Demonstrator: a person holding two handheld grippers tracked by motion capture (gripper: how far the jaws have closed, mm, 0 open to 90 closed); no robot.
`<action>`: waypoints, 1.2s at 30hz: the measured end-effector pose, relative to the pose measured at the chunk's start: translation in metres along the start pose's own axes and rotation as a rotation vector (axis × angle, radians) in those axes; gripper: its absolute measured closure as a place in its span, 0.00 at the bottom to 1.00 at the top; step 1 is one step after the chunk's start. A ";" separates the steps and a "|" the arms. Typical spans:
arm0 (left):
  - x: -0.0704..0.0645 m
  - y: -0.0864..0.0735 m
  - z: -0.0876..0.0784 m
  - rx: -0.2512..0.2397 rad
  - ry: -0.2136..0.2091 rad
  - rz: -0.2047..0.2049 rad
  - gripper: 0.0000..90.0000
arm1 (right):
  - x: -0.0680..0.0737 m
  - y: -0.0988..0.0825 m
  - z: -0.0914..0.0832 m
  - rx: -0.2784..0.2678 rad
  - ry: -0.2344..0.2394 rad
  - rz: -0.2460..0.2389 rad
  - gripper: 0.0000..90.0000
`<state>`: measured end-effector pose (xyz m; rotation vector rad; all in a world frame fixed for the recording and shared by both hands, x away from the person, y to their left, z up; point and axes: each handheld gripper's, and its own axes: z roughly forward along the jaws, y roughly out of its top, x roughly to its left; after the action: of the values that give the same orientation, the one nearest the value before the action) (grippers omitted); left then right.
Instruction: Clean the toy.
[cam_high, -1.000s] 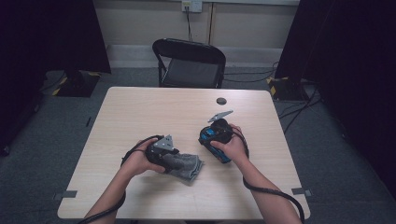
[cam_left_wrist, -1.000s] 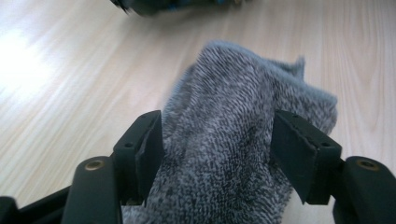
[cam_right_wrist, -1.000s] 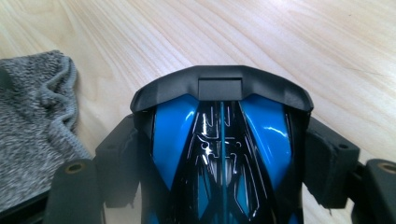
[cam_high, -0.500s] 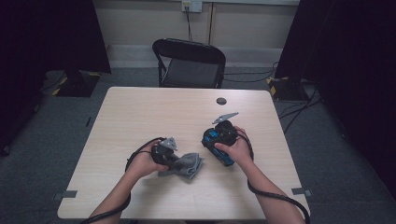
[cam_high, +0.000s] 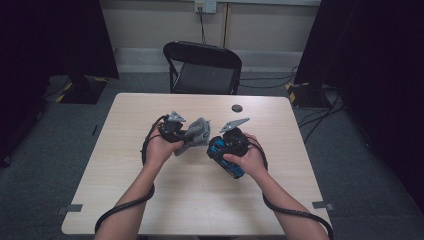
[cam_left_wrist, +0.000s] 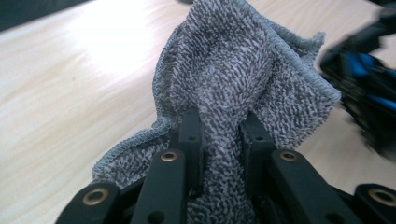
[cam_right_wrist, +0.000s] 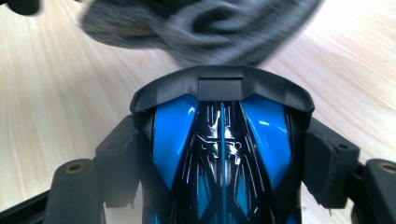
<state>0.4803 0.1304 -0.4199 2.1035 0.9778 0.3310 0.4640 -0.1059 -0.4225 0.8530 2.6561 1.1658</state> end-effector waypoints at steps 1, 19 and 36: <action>0.000 0.000 0.000 0.000 0.000 0.000 0.83 | 0.000 0.000 0.000 0.000 0.000 0.000 0.28; -0.023 -0.009 0.003 -0.040 -0.216 -0.029 0.85 | -0.003 0.000 0.009 0.040 -0.050 0.016 0.28; -0.023 -0.025 -0.012 -0.064 -0.309 -0.052 0.85 | -0.015 0.000 0.005 0.064 -0.081 0.032 0.28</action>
<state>0.4454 0.1299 -0.4292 1.9929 0.8247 0.0083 0.4775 -0.1110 -0.4275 0.9363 2.6368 1.0351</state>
